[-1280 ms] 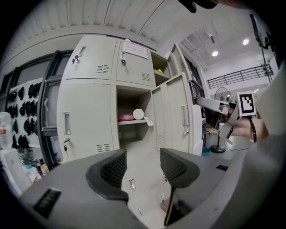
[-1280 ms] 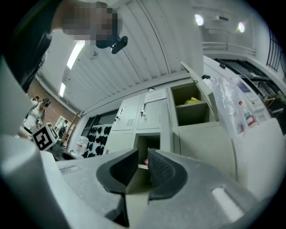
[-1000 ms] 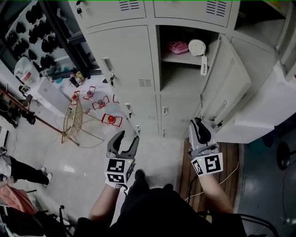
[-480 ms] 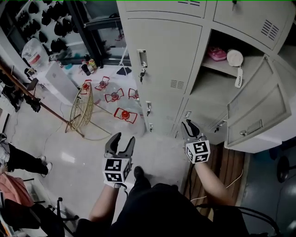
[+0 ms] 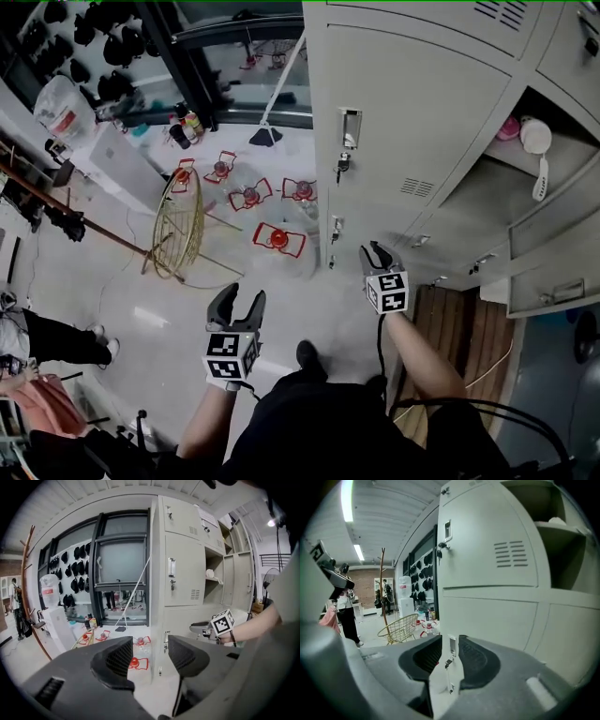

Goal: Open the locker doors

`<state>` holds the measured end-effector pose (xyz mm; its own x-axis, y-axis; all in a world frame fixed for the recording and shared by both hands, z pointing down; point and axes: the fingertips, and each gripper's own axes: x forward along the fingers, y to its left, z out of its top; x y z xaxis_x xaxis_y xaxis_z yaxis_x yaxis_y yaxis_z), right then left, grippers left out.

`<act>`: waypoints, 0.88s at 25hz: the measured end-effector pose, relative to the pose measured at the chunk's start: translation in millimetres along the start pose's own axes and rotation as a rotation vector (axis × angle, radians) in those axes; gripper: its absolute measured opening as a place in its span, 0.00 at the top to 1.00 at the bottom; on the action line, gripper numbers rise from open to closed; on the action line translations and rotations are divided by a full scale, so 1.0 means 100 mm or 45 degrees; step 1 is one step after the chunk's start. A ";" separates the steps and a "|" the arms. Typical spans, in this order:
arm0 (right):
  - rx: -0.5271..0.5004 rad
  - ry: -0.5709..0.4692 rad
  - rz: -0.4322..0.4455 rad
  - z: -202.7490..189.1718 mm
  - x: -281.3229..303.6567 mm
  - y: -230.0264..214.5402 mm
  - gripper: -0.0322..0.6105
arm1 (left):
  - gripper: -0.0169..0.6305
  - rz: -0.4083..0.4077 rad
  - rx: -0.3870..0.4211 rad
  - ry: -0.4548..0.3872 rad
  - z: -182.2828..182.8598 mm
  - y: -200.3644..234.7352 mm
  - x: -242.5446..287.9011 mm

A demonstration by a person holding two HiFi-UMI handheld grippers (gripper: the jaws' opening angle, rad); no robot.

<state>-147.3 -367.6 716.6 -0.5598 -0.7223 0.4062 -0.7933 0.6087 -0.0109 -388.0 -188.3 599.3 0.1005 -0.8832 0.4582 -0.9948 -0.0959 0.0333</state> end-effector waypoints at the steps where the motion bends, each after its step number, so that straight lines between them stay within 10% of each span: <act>1: 0.005 0.016 0.000 -0.04 0.15 0.06 0.78 | 0.61 0.010 0.000 0.015 -0.05 0.12 0.00; 12: 0.293 0.062 -0.058 -0.52 1.57 0.26 0.75 | 0.61 0.051 0.052 0.144 -0.47 0.90 0.09; 22: 0.193 0.067 -0.113 -0.54 1.97 0.23 0.72 | 0.61 0.041 0.081 0.198 -0.66 1.03 0.09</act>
<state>-262.9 -478.5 845.8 -0.4756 -0.7505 0.4588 -0.8684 0.4838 -0.1087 -490.6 -175.7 665.8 0.0603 -0.8049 0.5903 -0.9941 -0.1021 -0.0376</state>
